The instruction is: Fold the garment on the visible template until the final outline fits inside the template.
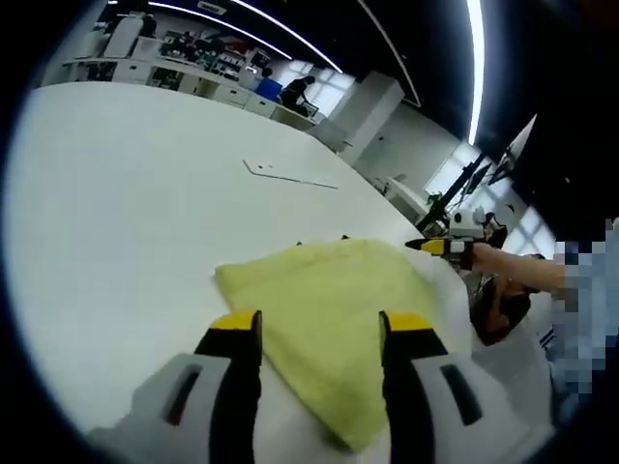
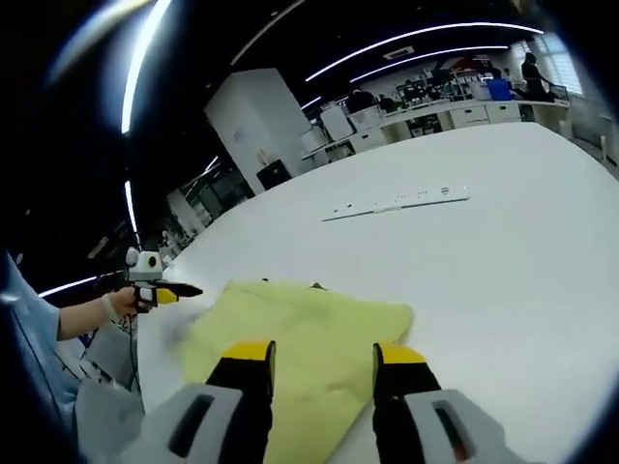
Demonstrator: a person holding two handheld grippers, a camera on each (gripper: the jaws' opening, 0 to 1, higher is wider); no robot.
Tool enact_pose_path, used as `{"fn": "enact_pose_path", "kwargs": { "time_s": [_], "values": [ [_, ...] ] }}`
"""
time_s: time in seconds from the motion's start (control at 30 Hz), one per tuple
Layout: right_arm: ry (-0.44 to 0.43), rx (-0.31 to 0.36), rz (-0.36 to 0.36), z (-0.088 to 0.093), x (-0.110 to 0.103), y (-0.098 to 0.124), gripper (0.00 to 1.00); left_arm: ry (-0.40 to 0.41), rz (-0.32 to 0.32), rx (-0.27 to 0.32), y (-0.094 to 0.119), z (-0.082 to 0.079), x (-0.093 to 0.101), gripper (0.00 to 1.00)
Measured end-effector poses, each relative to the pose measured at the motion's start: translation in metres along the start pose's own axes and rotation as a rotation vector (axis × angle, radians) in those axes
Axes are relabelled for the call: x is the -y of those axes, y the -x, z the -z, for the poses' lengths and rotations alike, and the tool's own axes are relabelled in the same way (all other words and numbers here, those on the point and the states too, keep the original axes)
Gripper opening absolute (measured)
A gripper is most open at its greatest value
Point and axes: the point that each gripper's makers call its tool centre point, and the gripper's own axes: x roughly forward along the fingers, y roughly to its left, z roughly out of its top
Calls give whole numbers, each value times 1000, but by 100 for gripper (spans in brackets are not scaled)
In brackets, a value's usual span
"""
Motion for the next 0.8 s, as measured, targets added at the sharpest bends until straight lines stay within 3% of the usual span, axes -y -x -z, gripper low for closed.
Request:
{"fn": "enact_pose_path", "kwargs": {
  "time_s": [0.6,0.8],
  "values": [
    [6,-11,24,39,-25,50,38,-70,-2,-54,48,56,34,42],
    [7,-16,41,50,-26,64,37,-50,-5,-26,57,69,38,40]
  ]
}}
